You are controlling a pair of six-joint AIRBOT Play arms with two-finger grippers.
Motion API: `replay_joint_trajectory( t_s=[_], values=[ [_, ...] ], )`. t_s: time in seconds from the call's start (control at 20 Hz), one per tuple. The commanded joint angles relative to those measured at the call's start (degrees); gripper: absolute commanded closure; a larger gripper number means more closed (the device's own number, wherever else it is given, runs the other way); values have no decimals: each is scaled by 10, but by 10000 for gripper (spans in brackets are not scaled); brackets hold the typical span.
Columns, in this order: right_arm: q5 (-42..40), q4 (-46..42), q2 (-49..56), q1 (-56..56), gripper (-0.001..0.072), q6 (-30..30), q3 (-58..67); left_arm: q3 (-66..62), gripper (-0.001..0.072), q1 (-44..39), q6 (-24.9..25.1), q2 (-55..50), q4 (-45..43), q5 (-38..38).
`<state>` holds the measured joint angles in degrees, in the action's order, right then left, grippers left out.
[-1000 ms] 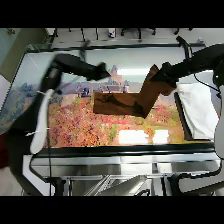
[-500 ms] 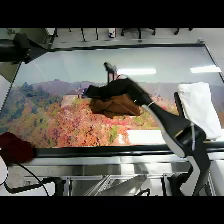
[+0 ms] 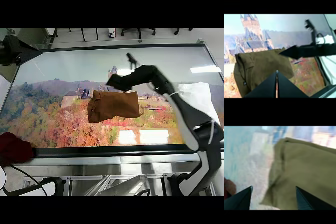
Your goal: Fold the shirts.
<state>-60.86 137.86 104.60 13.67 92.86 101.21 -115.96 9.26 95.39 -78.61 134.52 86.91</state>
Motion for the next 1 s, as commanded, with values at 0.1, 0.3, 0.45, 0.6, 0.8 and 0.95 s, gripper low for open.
replay_joint_trajectory(
  t_s=[0.1,0.3,0.45,0.6,0.8,0.95],
  values=[
    [-191,-148,-25,-145,6,-38,-27,0,688,0,2,1,0,3],
    [-143,-146,-1,-141,6,-10,-101,0,687,0,2,1,0,1],
    [-136,-83,49,-131,6,21,-106,0,688,-1,1,1,0,1],
    [-127,13,86,-121,7,58,-106,0,688,-1,1,1,0,2],
    [-96,15,113,-98,8,57,-106,0,688,-1,1,1,0,3],
    [-72,29,120,-83,507,68,-105,0,688,-1,1,1,0,3]
  ],
)
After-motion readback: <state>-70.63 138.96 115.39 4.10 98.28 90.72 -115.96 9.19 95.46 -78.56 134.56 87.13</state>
